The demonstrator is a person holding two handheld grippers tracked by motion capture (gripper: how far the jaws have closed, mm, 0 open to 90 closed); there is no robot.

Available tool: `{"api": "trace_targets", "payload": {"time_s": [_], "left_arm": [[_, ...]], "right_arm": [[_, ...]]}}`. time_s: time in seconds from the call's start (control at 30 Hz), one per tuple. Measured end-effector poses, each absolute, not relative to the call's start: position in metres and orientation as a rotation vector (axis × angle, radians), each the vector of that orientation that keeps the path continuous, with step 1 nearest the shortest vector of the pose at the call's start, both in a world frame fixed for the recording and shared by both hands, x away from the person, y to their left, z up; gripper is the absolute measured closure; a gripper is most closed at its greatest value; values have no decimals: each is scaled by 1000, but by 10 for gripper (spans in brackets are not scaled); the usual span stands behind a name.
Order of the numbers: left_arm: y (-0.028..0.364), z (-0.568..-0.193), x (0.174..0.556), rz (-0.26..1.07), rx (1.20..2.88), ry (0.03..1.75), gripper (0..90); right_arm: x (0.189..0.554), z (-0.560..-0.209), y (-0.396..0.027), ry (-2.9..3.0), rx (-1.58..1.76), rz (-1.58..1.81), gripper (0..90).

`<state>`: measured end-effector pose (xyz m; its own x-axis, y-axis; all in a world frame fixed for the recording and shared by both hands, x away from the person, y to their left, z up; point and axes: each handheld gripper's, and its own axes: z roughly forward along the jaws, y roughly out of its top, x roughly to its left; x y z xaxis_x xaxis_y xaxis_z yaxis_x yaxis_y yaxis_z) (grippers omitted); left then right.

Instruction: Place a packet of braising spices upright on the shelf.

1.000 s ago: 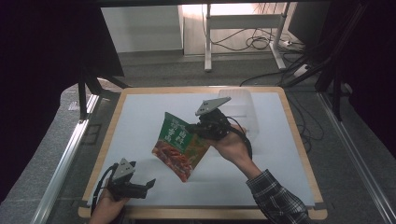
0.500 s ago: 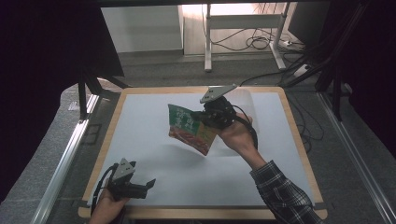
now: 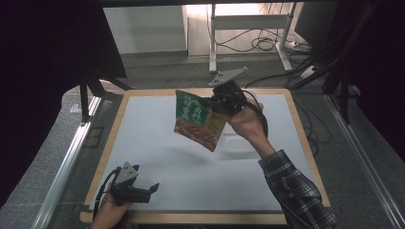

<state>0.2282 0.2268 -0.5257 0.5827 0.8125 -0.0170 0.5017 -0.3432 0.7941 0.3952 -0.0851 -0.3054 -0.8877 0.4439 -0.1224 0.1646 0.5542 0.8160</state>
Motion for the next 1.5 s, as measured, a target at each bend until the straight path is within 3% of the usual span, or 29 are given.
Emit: {"api": "trace_targets", "payload": {"time_s": [0.6, 1.5], "left_arm": [[226, -526, 228, 494, 2018, 1043, 8], [226, -526, 228, 494, 2019, 1045, 9]], "right_arm": [[424, -294, -100, 2434, 540, 1213, 893], [434, -290, -152, 2410, 652, 1151, 893]]}}
